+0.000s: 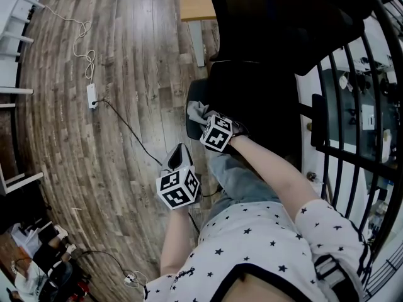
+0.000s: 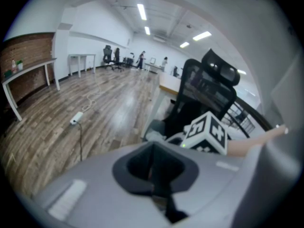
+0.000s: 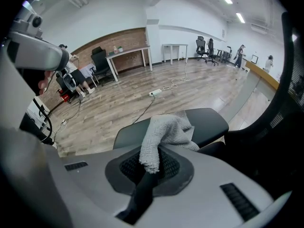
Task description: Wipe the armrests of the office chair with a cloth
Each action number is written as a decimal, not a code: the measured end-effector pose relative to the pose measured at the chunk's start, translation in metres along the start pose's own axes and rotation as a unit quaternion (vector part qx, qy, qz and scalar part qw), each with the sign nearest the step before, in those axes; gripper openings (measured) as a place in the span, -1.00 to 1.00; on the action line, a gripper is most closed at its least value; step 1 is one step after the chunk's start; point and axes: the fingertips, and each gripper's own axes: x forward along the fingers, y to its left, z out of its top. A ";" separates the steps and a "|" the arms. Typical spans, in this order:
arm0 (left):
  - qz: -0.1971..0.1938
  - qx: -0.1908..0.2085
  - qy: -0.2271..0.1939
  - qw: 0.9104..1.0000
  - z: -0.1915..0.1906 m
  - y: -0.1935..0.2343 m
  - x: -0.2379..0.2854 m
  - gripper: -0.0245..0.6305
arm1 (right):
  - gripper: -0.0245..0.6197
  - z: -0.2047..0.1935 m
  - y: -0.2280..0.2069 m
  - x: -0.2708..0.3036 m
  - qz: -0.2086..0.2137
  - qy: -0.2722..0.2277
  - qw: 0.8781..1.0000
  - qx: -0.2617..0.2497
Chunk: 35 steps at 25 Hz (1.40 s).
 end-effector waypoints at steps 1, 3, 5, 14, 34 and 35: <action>0.000 0.001 0.000 1.000 -0.002 0.000 -0.001 -0.92 | -0.84 -0.001 0.003 0.000 0.001 0.000 1.000 -0.001; 0.001 0.002 0.001 1.000 -0.006 -0.001 -0.004 -0.92 | -0.84 -0.002 0.009 -0.001 0.004 -0.001 1.000 -0.003; 0.001 0.002 0.000 1.000 -0.010 -0.001 -0.007 -0.92 | -0.84 -0.004 0.014 -0.001 0.004 0.000 1.000 -0.006; 0.000 0.000 -0.001 1.000 -0.025 -0.004 -0.021 -0.92 | -0.84 -0.006 0.042 -0.005 0.013 -0.004 1.000 -0.018; 0.010 -0.015 -0.026 0.999 -0.063 -0.006 -0.061 -0.92 | -0.84 -0.026 0.094 -0.022 0.020 -0.005 0.998 -0.053; 0.010 -0.015 -0.027 0.999 -0.065 -0.007 -0.063 -0.92 | -0.84 -0.026 0.094 -0.024 0.017 -0.008 0.998 -0.052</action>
